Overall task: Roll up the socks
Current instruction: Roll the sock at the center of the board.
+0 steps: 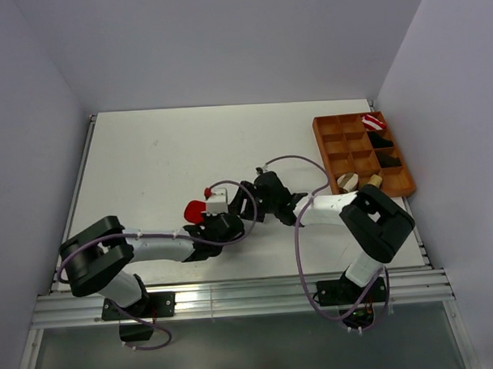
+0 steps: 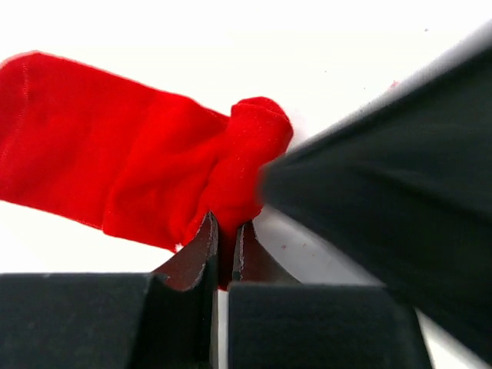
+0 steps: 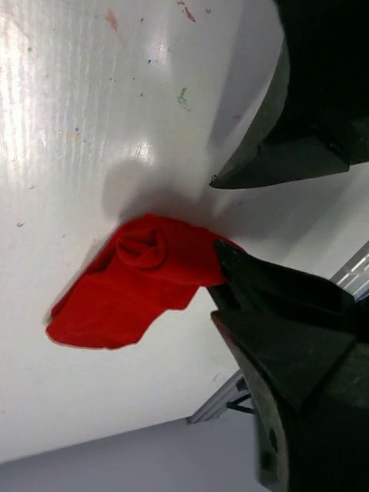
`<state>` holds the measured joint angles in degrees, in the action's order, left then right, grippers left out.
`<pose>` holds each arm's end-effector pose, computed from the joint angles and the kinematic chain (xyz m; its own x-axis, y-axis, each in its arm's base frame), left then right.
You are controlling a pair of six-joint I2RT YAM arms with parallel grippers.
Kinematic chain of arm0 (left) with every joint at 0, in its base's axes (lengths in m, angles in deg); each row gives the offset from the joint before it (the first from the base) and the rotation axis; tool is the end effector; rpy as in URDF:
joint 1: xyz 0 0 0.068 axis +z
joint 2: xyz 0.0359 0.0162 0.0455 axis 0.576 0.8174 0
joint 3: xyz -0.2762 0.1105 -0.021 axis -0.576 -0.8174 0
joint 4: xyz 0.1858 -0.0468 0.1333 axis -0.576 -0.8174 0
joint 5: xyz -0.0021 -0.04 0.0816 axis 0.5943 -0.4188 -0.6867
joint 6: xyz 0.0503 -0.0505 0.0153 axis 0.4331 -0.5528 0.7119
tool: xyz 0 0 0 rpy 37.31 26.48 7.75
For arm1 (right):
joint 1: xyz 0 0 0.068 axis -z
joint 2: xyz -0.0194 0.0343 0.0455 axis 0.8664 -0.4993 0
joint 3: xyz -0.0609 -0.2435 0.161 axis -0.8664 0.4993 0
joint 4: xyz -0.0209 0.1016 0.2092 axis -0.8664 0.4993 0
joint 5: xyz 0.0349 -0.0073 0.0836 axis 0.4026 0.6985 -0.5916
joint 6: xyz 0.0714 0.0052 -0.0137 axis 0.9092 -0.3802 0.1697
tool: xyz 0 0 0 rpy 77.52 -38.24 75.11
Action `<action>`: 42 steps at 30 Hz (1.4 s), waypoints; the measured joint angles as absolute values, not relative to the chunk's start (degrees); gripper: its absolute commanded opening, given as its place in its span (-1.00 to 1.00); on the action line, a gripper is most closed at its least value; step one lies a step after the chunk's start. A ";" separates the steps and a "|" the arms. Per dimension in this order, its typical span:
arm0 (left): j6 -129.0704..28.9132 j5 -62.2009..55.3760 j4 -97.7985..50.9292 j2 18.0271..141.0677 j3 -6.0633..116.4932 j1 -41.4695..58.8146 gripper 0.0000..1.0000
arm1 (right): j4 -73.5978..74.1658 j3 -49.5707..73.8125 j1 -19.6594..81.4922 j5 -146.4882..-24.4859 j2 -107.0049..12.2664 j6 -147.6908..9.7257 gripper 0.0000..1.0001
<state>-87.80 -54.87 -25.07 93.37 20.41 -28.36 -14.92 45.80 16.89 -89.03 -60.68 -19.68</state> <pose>0.1573 -0.2229 0.1794 -0.5777 -0.0801 -0.8123 0.0373 0.9915 -0.1243 0.2299 0.2317 0.1872 -0.8993 0.2732 -0.3415 -0.0649 0.6889 0.7220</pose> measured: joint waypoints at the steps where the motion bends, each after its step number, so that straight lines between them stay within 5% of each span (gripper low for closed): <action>1: -87.88 -52.73 -23.74 91.84 19.01 -27.20 -0.99 | -15.86 46.46 16.95 -88.83 -59.80 -19.77 0.51; 13: -92.26 -24.62 -11.01 79.91 6.18 -11.15 -0.99 | -23.62 48.99 17.17 -89.07 -55.74 -20.29 0.53; 31: -102.20 2.15 5.47 85.61 0.17 4.26 -0.99 | -30.90 48.66 15.66 -92.02 -67.48 -16.44 0.45; 37: -103.86 5.15 8.88 88.10 -0.07 5.11 -0.99 | -33.52 47.00 15.55 -92.76 -70.71 -15.18 0.23; 42: -104.15 5.60 9.31 88.37 -0.14 5.46 -0.99 | -34.31 46.67 15.58 -92.57 -72.35 -14.81 -0.20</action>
<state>-104.15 5.60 9.31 88.37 -0.14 5.46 -34.31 46.67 15.58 -92.57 -72.35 -14.81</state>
